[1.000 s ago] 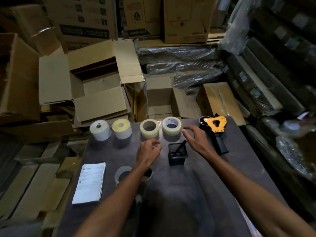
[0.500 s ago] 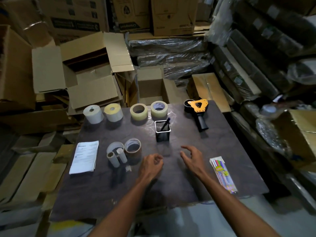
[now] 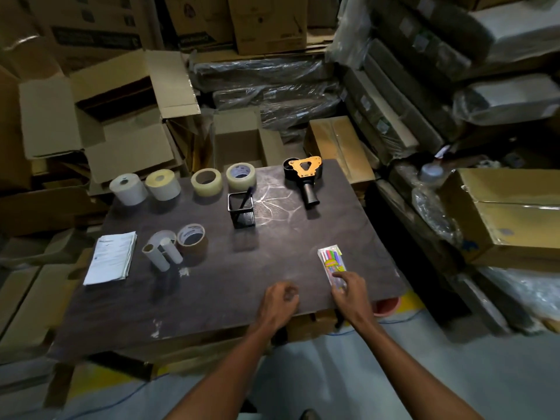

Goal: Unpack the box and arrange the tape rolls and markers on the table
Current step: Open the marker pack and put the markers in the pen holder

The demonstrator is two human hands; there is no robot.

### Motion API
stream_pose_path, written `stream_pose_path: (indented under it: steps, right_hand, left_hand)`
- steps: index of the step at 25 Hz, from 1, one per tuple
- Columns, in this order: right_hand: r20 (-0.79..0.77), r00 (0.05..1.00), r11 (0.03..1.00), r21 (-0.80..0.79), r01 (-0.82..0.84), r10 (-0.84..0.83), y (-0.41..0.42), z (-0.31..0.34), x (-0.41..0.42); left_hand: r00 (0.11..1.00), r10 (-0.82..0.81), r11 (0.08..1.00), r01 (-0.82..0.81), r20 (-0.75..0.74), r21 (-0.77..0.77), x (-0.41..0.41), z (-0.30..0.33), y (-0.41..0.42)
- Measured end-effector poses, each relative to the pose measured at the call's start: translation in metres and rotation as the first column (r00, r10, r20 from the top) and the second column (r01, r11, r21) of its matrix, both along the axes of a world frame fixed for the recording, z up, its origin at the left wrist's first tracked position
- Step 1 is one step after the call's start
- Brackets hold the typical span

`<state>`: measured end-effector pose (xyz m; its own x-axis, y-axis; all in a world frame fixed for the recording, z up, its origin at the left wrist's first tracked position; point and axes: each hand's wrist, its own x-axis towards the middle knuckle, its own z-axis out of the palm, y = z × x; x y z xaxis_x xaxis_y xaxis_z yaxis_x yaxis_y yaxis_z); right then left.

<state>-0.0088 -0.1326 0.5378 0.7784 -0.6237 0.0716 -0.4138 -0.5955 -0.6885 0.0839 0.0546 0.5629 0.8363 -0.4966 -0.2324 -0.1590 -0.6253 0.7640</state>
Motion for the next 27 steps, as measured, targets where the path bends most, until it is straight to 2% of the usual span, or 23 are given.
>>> stream_pose_path:
  steps: [5, 8, 13, 21, 27]
  right_hand:
    - [-0.118, 0.993, 0.999, 0.051, 0.008, -0.002, -0.018, -0.012, -0.014]
    - [-0.218, 0.976, 1.0, 0.014, -0.002, 0.005, -0.012, -0.013, -0.013]
    - [-0.25, 0.966, 0.996, 0.082, -0.044, 0.063, -0.013, -0.015, -0.002]
    - [-0.159, 0.981, 0.984, 0.155, -0.089, 0.114, -0.01, -0.011, 0.016]
    - [-0.049, 0.994, 0.969, 0.232, -0.084, 0.098, 0.003, -0.002, 0.025]
  left_hand:
    - [0.999, -0.012, 1.0, 0.012, 0.035, -0.001, -0.012, 0.005, -0.019]
    - [1.0, -0.008, 1.0, 0.008, 0.023, 0.008, -0.012, 0.003, -0.024]
    - [1.0, 0.009, 1.0, -0.01, 0.025, 0.023, -0.01, 0.002, -0.027]
    - [0.999, 0.031, 1.0, -0.031, 0.029, -0.004, 0.001, -0.007, -0.025]
    - [0.993, 0.102, 0.993, -0.105, -0.063, -0.046, 0.01, -0.017, -0.021]
